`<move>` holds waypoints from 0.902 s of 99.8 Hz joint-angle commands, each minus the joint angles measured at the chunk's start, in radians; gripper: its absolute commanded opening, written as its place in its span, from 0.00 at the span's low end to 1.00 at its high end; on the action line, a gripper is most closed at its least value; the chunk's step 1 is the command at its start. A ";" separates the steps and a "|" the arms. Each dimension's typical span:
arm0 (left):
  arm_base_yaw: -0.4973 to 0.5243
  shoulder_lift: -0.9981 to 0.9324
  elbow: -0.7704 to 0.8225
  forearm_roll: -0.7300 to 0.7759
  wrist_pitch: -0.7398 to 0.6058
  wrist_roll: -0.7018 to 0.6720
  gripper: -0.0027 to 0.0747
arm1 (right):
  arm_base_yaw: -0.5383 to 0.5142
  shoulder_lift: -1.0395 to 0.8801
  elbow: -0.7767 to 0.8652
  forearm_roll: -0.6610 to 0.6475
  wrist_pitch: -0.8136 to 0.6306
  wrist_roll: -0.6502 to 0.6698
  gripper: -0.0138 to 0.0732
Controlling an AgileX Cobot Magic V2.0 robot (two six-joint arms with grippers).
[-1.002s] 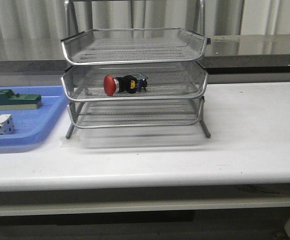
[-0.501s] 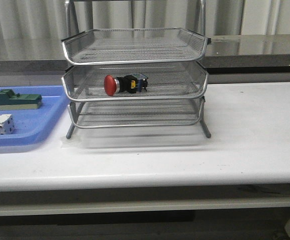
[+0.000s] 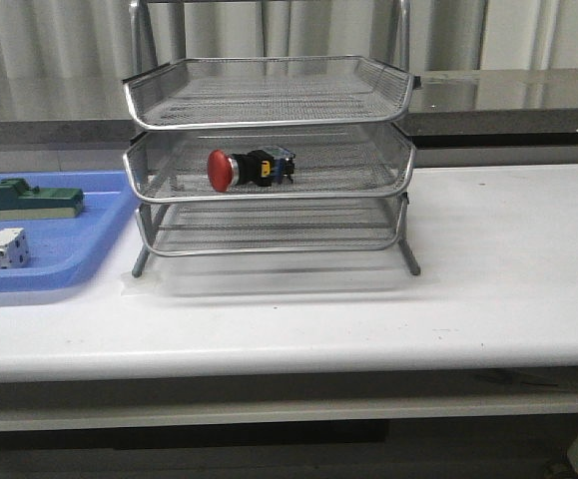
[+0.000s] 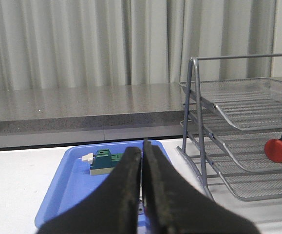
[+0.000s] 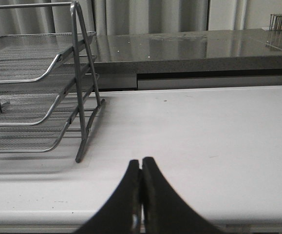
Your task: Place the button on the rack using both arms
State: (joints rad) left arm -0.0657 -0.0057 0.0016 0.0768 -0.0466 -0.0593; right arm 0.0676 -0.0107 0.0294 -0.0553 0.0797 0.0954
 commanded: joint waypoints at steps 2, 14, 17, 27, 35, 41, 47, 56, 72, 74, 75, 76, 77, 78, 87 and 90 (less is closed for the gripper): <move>0.003 -0.030 0.044 -0.009 -0.082 -0.008 0.04 | -0.004 -0.019 -0.017 0.004 -0.089 0.002 0.08; 0.003 -0.034 0.047 -0.009 -0.072 -0.008 0.04 | -0.004 -0.019 -0.017 0.004 -0.089 0.002 0.08; 0.003 -0.034 0.047 -0.009 -0.072 -0.008 0.04 | -0.004 -0.019 -0.017 0.004 -0.089 0.002 0.08; 0.003 -0.034 0.047 -0.009 -0.072 -0.008 0.04 | -0.004 -0.019 -0.017 0.004 -0.089 0.002 0.08; 0.003 -0.034 0.047 -0.009 -0.072 -0.008 0.04 | -0.004 -0.019 -0.017 0.004 -0.089 0.002 0.08; 0.003 -0.034 0.047 -0.009 -0.072 -0.008 0.04 | -0.004 -0.019 -0.017 0.004 -0.089 0.002 0.08; 0.003 -0.034 0.047 -0.009 -0.072 -0.008 0.04 | -0.004 -0.019 -0.017 0.004 -0.089 0.002 0.08; 0.003 -0.034 0.047 -0.009 -0.072 -0.008 0.04 | -0.004 -0.019 -0.017 0.004 -0.089 0.002 0.08; 0.003 -0.034 0.047 -0.009 -0.072 -0.008 0.04 | -0.004 -0.019 -0.017 0.004 -0.089 0.002 0.08; 0.003 -0.034 0.047 -0.009 -0.072 -0.008 0.04 | -0.004 -0.019 -0.017 0.004 -0.089 0.002 0.08; 0.003 -0.034 0.047 -0.009 -0.072 -0.008 0.04 | -0.004 -0.019 -0.017 0.004 -0.089 0.002 0.08; 0.003 -0.034 0.047 -0.009 -0.072 -0.008 0.04 | -0.004 -0.019 -0.017 0.004 -0.089 0.002 0.08; 0.003 -0.034 0.047 -0.009 -0.072 -0.008 0.04 | -0.004 -0.019 -0.017 0.004 -0.089 0.002 0.08; 0.003 -0.034 0.047 -0.009 -0.072 -0.008 0.04 | -0.004 -0.019 -0.017 0.004 -0.089 0.002 0.08; 0.003 -0.034 0.047 -0.009 -0.072 -0.008 0.04 | -0.004 -0.019 -0.017 0.004 -0.089 0.002 0.08; 0.003 -0.034 0.047 -0.009 -0.072 -0.008 0.04 | -0.004 -0.019 -0.017 0.004 -0.089 0.002 0.08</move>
State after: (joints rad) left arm -0.0657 -0.0057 0.0016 0.0746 -0.0446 -0.0593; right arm 0.0676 -0.0107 0.0294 -0.0553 0.0797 0.0954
